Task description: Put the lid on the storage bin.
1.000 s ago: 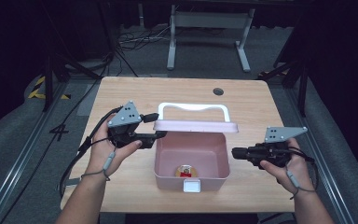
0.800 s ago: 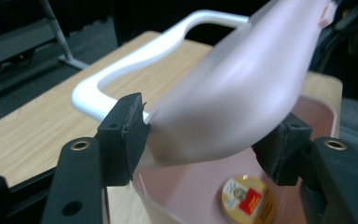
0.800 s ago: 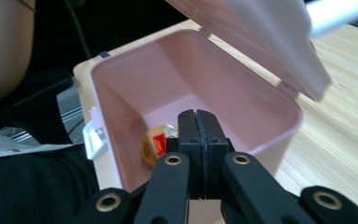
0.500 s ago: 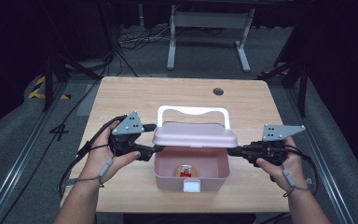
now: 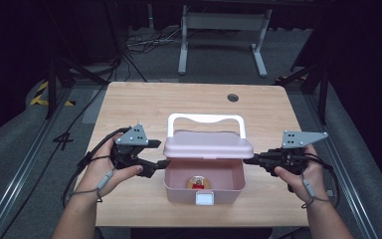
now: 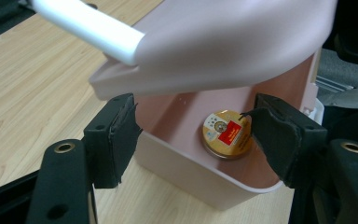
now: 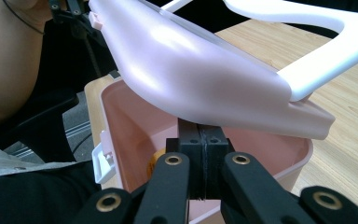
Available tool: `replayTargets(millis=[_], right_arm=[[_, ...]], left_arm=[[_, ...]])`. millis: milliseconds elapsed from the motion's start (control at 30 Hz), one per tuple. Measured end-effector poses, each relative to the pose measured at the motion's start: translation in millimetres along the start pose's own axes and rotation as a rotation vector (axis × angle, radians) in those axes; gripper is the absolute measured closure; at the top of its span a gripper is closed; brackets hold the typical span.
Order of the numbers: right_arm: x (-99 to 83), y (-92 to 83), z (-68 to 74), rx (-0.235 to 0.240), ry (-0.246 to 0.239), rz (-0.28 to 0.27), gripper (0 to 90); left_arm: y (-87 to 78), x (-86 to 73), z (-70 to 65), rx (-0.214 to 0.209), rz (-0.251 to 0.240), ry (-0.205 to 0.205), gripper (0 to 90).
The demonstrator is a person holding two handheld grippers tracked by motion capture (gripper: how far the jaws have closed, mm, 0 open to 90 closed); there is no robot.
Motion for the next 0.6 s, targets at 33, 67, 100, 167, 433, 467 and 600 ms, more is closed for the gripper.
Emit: replayTargets(millis=[33, 67, 100, 167, 433, 467, 600], right_arm=[[0.3, -0.3, 0.4, 0.002, 0.001, -0.001, 90.0], [0.3, -0.3, 0.4, 0.002, 0.001, -0.001, 90.0], [0.4, -0.5, 0.6, 0.002, 0.001, -0.002, 90.0], [1.0, -1.0, 1.4, 0.004, -0.001, -0.003, 90.0], [1.4, -0.5, 5.2, 0.008, -0.012, 0.008, 90.0], [1.4, -0.6, 5.7, 0.009, -0.013, 0.008, 90.0], [0.5, -0.7, 7.5, 0.014, -0.010, 0.019, 89.7]], left_arm=[[-0.8, -0.6, 1.3, 0.004, 0.003, -0.002, 32.1], [-0.8, -0.6, 1.3, 0.004, 0.003, -0.002, 32.1], [-2.6, -2.0, 4.0, 0.014, 0.007, -0.010, 32.1], [-6.0, -4.0, 8.8, 0.030, 0.011, -0.024, 32.2], [-16.5, -13.7, 32.5, 0.114, 0.006, -0.079, 32.9], [-16.9, -14.9, 35.6, 0.125, 0.003, -0.085, 32.9], [-15.7, -18.9, 46.7, 0.216, 0.007, -0.080, 32.6]])
Point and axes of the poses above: each handheld gripper's, and its own axes: y roughly forward along the jaws, x roughly out of its top, z roughly to its left, the point moved 2 cm from there along y, roughly forward along the jaws, and after that the axes turned 13 degrees about -z, right-handed, at the moved point
